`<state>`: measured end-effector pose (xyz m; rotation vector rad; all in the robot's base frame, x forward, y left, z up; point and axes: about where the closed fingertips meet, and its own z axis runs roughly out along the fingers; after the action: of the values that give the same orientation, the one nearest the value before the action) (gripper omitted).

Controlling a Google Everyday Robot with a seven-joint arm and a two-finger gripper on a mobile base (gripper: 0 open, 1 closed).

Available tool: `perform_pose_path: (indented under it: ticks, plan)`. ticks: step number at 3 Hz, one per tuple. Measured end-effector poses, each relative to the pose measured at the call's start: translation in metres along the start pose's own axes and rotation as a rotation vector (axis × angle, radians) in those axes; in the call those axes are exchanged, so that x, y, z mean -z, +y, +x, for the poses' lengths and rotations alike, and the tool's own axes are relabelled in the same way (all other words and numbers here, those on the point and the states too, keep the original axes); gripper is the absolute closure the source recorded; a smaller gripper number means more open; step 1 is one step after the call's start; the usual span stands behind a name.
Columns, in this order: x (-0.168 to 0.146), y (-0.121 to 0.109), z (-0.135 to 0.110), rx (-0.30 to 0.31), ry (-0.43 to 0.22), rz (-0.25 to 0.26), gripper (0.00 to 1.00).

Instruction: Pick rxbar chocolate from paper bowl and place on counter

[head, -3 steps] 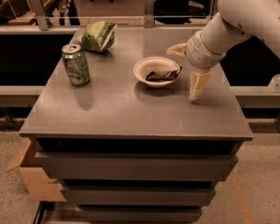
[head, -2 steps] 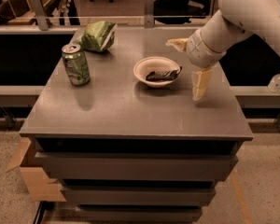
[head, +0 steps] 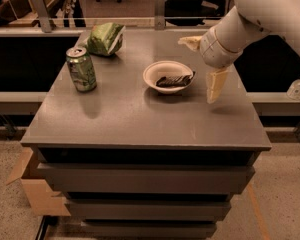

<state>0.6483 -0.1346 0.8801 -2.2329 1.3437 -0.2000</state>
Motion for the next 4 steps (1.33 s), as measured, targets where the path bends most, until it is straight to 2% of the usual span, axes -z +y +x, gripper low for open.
perform_pose_path:
  ticks: [1,4]
  plan:
    - [0.0011,-0.0022,-0.0013,0.01,0.008,0.004,0.19]
    - [0.0091,-0.007,-0.0001,0.015,0.034,0.01,0.88]
